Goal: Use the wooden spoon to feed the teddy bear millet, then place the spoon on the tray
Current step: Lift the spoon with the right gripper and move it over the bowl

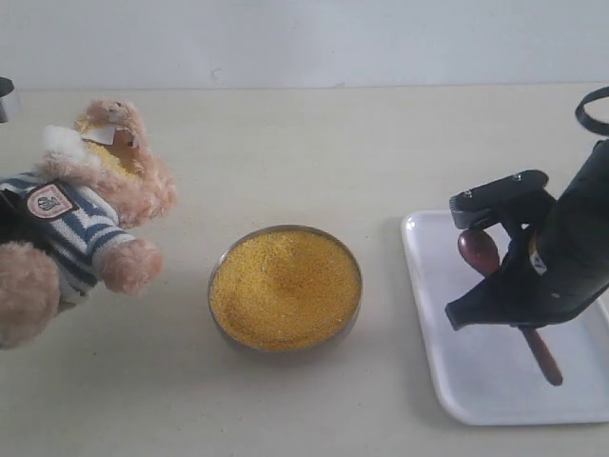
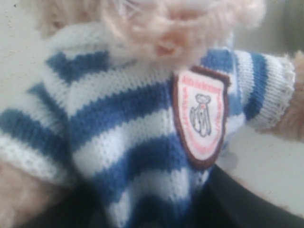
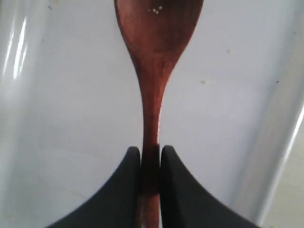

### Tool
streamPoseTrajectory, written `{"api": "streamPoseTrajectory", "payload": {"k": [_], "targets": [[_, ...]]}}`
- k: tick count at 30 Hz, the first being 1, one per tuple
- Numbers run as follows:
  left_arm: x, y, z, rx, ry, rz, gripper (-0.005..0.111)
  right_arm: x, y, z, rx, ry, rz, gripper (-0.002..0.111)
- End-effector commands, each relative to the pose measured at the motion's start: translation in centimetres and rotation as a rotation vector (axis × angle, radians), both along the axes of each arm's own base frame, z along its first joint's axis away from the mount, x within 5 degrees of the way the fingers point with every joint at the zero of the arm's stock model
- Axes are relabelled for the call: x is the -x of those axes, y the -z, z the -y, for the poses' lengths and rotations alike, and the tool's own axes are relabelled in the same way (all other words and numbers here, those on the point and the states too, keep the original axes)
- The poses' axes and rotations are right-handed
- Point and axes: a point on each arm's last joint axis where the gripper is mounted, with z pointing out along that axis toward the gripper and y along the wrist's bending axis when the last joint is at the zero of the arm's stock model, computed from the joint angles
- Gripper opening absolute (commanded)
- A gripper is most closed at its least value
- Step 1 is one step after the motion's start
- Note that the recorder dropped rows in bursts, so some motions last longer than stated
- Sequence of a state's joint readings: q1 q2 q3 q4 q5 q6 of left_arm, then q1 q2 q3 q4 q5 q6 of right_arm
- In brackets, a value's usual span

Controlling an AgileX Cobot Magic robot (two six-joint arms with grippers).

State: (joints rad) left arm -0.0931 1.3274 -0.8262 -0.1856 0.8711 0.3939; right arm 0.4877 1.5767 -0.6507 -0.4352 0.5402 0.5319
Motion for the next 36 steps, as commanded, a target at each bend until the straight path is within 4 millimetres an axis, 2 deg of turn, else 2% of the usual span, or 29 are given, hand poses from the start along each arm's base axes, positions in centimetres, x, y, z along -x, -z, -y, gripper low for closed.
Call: {"api": "streamPoseTrajectory", "payload": {"k": [1, 4, 8, 12, 14, 18, 23, 31, 36], "targets": [[-0.2, -0.6, 0.2, 0.023, -0.017, 0.028, 0.004, -0.2, -3.4, 0.1, 0.069, -0.114, 0.019, 0.0], [-0.2, -0.6, 0.2, 0.023, -0.017, 0.028, 0.004, 0.1, -5.8, -1.0, 0.139, -0.249, 0.015, 0.0], [-0.2, -0.6, 0.2, 0.018, -0.005, 0.03, 0.004, 1.1, -8.5, -4.2, 0.253, -0.447, 0.023, 0.0], [-0.1, -0.6, 0.2, 0.018, -0.004, 0.028, 0.004, 2.4, -10.3, -7.4, 0.524, -0.619, 0.056, 0.0], [-0.1, -0.6, 0.2, 0.018, -0.004, 0.028, 0.004, 2.8, -10.3, -9.6, 0.636, -0.709, 0.104, 0.0], [-0.1, -0.6, 0.2, 0.018, -0.004, 0.028, 0.004, 4.6, -9.2, -13.8, 0.735, -0.928, 0.144, 0.0], [-0.1, -0.5, 0.2, 0.018, -0.004, 0.026, 0.004, 5.5, -7.4, -17.2, 0.986, -1.156, 0.258, 0.0], [-0.1, -0.5, 0.2, 0.014, 0.01, 0.03, 0.004, 5.1, -6.5, -18.5, 1.187, -1.308, 0.303, 0.0], [-0.1, -0.5, 0.2, 0.016, 0.009, 0.032, 0.004, 4.8, -5.0, -19.0, 1.258, -1.366, 0.266, 0.0]]}}
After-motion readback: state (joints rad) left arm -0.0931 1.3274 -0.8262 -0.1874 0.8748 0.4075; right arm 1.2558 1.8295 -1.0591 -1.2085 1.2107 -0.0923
